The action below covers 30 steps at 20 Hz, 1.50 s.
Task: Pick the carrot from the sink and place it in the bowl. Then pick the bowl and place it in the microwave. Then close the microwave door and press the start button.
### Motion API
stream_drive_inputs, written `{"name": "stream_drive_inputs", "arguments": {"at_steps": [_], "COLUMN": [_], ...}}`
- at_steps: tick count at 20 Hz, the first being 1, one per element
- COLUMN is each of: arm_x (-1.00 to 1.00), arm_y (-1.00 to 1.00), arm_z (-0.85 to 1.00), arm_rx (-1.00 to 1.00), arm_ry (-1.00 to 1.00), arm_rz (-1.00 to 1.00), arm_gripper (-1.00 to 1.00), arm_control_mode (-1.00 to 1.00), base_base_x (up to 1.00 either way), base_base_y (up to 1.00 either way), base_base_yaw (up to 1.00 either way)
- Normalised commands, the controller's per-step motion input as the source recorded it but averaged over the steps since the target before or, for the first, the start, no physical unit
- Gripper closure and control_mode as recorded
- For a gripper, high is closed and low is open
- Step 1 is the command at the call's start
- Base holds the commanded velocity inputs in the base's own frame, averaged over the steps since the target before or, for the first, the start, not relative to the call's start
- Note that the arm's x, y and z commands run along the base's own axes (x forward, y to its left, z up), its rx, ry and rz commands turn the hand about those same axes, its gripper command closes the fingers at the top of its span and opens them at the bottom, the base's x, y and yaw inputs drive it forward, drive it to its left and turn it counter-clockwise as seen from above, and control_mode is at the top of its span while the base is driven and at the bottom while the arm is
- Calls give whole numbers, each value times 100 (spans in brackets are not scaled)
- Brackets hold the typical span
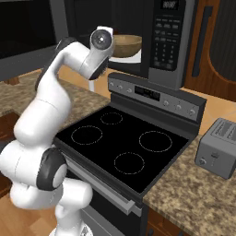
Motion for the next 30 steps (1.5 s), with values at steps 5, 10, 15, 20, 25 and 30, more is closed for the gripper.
{"name": "stream_drive_inputs", "arguments": {"at_steps": [5, 10, 15, 20, 25, 30], "arm_x": [-100, -100, -100, -100, -100, -93], "arm_y": [23, 26, 35, 34, 24, 70], "arm_z": [46, 29, 47, 26, 4, 0], "arm_rx": [11, -5, -2, 0, 0, -5], "arm_ry": [-2, -18, -2, 0, 3, 0], "arm_rz": [0, 0, 3, 0, 0, -3], "arm_gripper": [-100, -100, -100, -100, -100, -100], "arm_control_mode": [-100, -100, -100, -100, -100, -100], "base_base_x": [0, 0, 0, 0, 0, 0], "base_base_y": [0, 0, 0, 0, 0, 0], "base_base_yaw": [0, 0, 0, 0, 0, 0]}}
